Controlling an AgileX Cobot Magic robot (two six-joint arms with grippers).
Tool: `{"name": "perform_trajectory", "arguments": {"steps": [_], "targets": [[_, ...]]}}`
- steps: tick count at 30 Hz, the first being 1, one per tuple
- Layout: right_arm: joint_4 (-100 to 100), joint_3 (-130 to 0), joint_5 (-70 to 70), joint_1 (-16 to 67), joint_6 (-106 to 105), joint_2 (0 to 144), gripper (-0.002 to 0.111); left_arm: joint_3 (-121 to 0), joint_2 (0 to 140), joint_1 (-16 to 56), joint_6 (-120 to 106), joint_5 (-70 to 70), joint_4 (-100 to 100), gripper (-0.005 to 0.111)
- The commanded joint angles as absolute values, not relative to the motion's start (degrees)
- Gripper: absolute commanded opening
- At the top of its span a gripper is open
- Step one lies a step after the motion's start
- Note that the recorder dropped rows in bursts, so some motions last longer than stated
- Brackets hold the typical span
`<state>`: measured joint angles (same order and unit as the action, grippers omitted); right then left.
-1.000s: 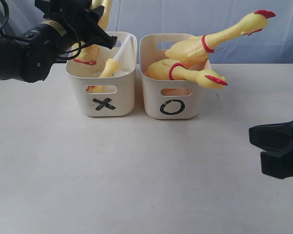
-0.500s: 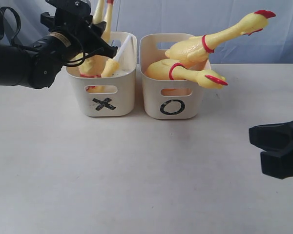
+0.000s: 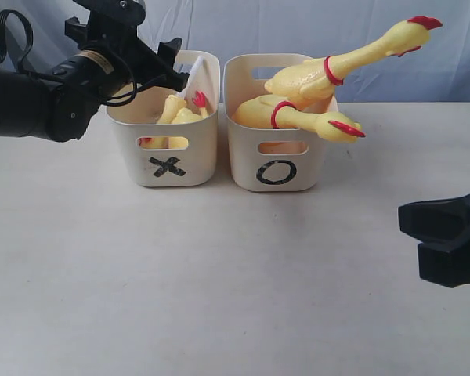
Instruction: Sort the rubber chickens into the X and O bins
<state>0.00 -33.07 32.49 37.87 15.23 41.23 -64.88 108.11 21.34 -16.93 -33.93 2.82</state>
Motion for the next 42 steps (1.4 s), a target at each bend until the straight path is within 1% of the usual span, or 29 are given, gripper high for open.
{"name": "perform_trajectory", "arguments": {"steps": [1, 34, 37, 40, 42], "targets": [[-0.3, -32.8, 32.3, 37.8, 15.0, 40.9, -0.001, -65.1, 108.0, 21.2, -16.6, -34.7, 3.5, 0.067], [0.0, -32.8, 32.5, 37.8, 15.0, 40.9, -0.001, -65.1, 107.5, 21.2, -16.6, -34.1, 3.1, 0.067], [0.0, -32.8, 32.6, 37.8, 15.0, 40.6, -0.001, -65.1, 104.3, 21.3, -16.8, -31.1, 2.7, 0.067], [0.0, -32.8, 32.6, 36.6, 15.1, 37.2, -0.001, -65.1, 96.6, 21.3, -16.8, -25.3, 2.7, 0.067], [0.0, -32.8, 32.6, 35.0, 15.1, 34.9, -0.001, -65.1, 91.6, 21.3, -16.8, -25.5, 2.7, 0.067]]}}
